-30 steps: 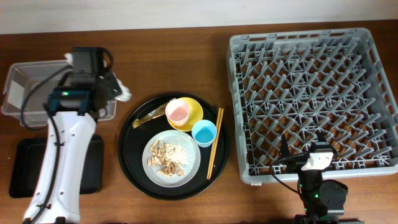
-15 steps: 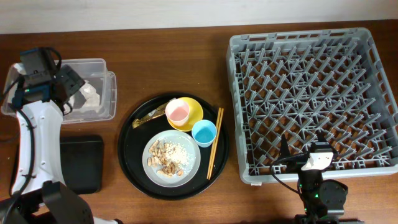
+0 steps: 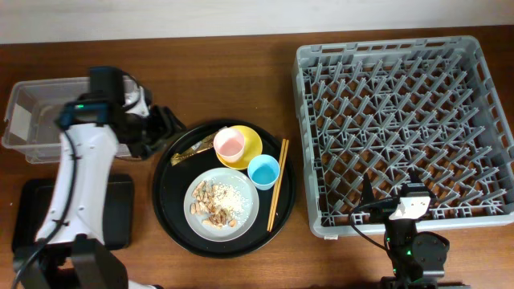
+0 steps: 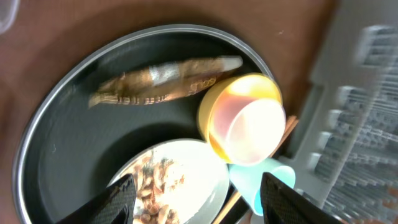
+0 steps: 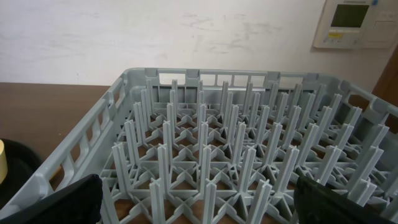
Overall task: Sort waste into correct bins and load items into the dishwasher rack
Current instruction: 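Grasp the gold snack wrapper on the tray with the left gripper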
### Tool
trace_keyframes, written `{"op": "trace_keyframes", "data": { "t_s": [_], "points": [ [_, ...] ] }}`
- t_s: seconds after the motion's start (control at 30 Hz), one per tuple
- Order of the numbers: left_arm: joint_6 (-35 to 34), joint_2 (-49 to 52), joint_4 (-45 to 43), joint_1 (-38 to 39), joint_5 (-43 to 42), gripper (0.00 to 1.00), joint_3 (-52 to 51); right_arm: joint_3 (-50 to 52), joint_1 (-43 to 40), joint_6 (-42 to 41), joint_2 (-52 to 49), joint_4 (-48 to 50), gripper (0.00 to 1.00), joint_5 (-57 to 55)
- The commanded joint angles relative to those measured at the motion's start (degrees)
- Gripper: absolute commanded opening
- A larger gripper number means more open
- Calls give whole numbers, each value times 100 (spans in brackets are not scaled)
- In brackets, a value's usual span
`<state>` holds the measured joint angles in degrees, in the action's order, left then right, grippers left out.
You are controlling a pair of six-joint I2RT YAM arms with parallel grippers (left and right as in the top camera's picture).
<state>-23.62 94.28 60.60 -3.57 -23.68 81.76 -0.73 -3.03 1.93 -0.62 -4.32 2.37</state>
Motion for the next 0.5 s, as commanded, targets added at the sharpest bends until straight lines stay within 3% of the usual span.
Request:
{"op": "trace_keyframes", "data": {
  "t_s": [0.0, 0.03, 0.1, 0.23, 0.47],
  "points": [
    [-2105, -63, 50, 654, 1561, 64, -153, 42, -39, -2, 33, -17, 98, -48],
    [-2754, -63, 33, 787, 1781, 64, -251, 42, -37, -4, 33, -17, 98, -48],
    [-4024, -24, -140, 1008, 2264, 82, -546, 42, -37, -2, 33, -17, 98, -50],
    [-4422, 304, -807, 1034, 2251, 82, -809, 42, -37, -2, 33, -17, 99, -48],
    [-5163, 1115, -1213, 1034, 1805, 79, -811, 42, -37, -4, 31, -17, 98, -48]
  ]
}}
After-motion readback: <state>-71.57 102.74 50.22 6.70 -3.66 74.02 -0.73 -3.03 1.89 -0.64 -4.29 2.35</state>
